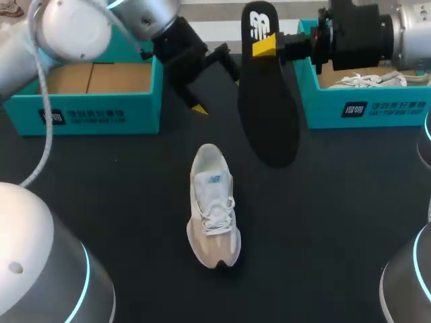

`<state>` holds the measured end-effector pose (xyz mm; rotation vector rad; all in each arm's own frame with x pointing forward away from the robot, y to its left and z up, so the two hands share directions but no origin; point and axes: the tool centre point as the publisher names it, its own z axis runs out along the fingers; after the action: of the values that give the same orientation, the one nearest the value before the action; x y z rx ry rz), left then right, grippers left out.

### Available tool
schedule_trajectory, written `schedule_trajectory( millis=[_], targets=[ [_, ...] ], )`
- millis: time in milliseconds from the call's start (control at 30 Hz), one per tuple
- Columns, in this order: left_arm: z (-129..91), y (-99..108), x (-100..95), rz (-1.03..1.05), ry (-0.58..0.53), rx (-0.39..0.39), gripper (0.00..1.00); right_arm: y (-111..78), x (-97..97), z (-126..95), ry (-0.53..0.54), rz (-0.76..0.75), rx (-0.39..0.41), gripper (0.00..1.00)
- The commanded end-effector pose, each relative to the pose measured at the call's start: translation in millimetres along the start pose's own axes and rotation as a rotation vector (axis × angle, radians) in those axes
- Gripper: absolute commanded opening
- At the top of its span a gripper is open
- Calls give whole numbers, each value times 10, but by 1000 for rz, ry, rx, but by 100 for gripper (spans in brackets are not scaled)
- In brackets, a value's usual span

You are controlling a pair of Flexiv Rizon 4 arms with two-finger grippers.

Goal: Take the shoe out of the shoebox, open the shoe tongue, remove and reinsert the insole, then place the shoe into the shoebox

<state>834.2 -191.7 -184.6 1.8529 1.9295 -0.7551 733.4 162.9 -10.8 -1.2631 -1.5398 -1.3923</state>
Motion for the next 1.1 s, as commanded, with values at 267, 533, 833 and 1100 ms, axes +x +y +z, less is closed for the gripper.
schedule_trajectory(
  millis=[267,533,833,1100],
  targets=[
    [-332,-215,44,60,-333,-86,100,190,-274,-30,-128,260,28,0],
    [-366,-212,-12,52,-328,-81,100,190,-274,-30,-128,260,28,0],
    [-366,-212,-12,52,-328,-81,100,190,-274,-30,-128,260,28,0],
    [-366,-212,-12,52,-328,-81,100,190,-274,-30,-128,260,28,0]
  ],
)
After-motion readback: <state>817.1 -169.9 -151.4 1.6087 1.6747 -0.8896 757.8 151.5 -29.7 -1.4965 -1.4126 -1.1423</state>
